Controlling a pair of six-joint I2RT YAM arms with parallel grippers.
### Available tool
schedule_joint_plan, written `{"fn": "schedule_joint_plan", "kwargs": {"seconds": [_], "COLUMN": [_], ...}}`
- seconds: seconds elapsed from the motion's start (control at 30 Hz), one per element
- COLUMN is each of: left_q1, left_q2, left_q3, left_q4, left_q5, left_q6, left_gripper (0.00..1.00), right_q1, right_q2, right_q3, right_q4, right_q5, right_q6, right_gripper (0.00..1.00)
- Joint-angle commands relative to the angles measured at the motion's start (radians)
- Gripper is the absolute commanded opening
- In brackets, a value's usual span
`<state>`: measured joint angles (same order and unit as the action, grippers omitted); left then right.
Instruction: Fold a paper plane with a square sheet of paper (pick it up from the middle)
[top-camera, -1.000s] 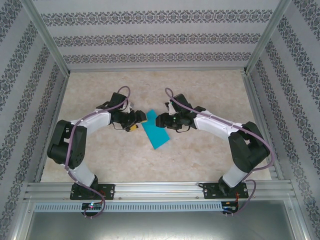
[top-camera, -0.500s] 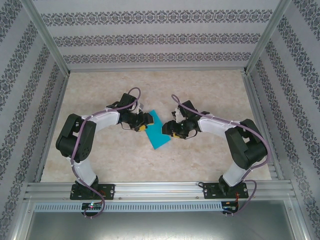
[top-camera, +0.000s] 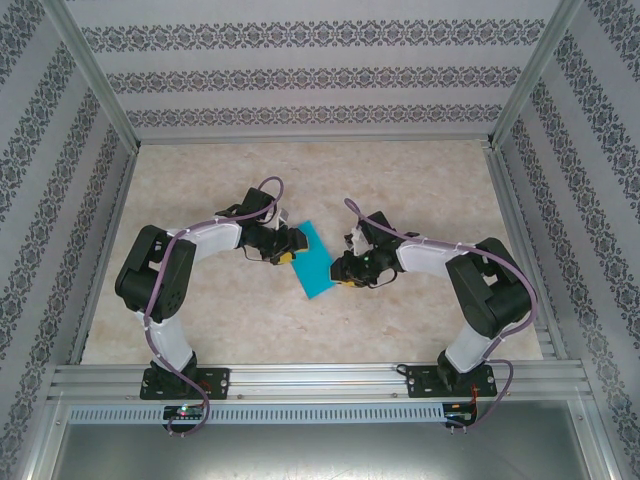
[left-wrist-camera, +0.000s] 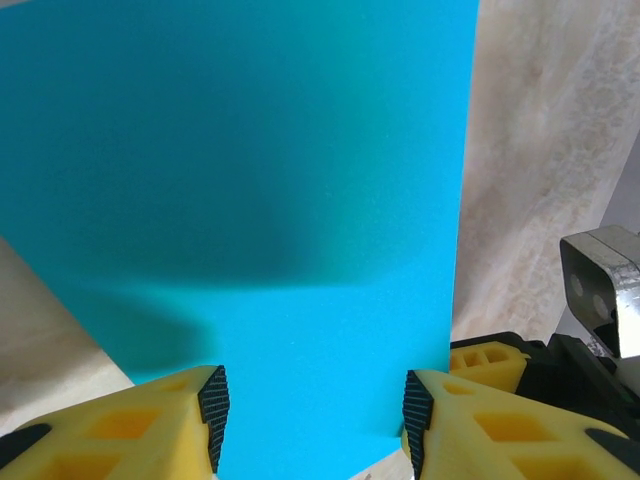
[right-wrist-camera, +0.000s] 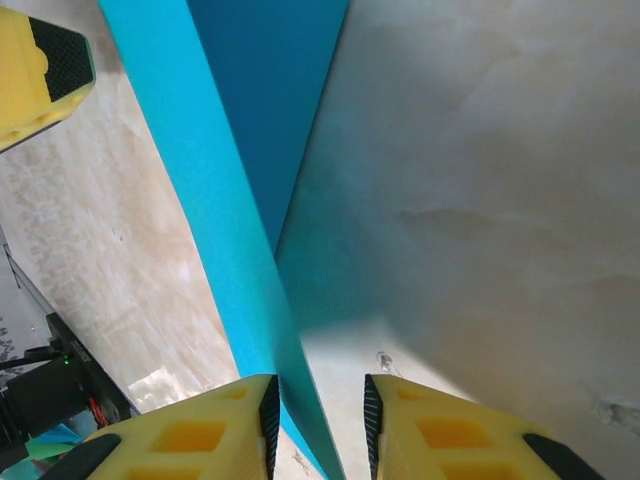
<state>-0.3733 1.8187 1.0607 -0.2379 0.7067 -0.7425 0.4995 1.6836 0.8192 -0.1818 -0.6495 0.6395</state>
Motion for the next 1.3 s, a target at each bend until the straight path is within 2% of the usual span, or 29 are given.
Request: {"fn": "schedule_joint_plan", "kwargs": {"seconds": [0.0, 0.17, 0.33, 0.43, 0.5, 0.67, 0.8, 0.97, 1.13, 1.27], "left_q1": [-0.010, -0.010, -0.010, -0.013, -0.013, -0.013, -0.018, -0.019, -0.021, -0.023], "left_q2": [0.007, 0.007, 0.006, 0.002, -0.006, -0.019, -0.017, 0.001, 0.034, 0.055], "left_q3": [0.020, 0.016, 0.010, 0.000, -0.015, -0.054, -0.072, -0.080, -0.068, -0.053], "left_q4": [0.021, 0.020, 0.029, 0.051, 0.081, 0.138, 0.152, 0.148, 0.146, 0.120], "left_q5": [0.011, 0.009, 0.012, 0.016, 0.018, 0.022, 0.028, 0.019, 0.023, 0.015], "left_q6": [0.000, 0.002, -0.003, -0.014, -0.027, -0.052, -0.057, -0.046, -0.047, -0.034], "left_gripper": [0.52, 0.52, 0.51, 0.50, 0.49, 0.48, 0.45, 0.43, 0.41, 0.41], "right_q1": [-0.003, -0.007, -0.009, -0.006, 0.011, 0.087, 0.136, 0.139, 0.132, 0.120], "right_q2": [-0.045, -0.069, -0.082, -0.103, -0.122, -0.150, -0.154, -0.159, -0.158, -0.181], "right_q3": [-0.020, -0.032, -0.049, -0.090, -0.141, -0.232, -0.250, -0.229, -0.215, -0.216], "right_q4": [0.029, 0.038, 0.053, 0.112, 0.209, 0.410, 0.495, 0.466, 0.399, 0.354], "right_q5": [-0.021, -0.012, 0.001, 0.024, 0.047, 0.157, 0.226, 0.236, 0.228, 0.238], "right_q6": [0.023, 0.035, 0.065, 0.135, 0.238, 0.496, 0.610, 0.604, 0.575, 0.553], "right_gripper": [0.29, 0.26, 0.17, 0.09, 0.06, 0.06, 0.06, 0.11, 0.22, 0.25]}}
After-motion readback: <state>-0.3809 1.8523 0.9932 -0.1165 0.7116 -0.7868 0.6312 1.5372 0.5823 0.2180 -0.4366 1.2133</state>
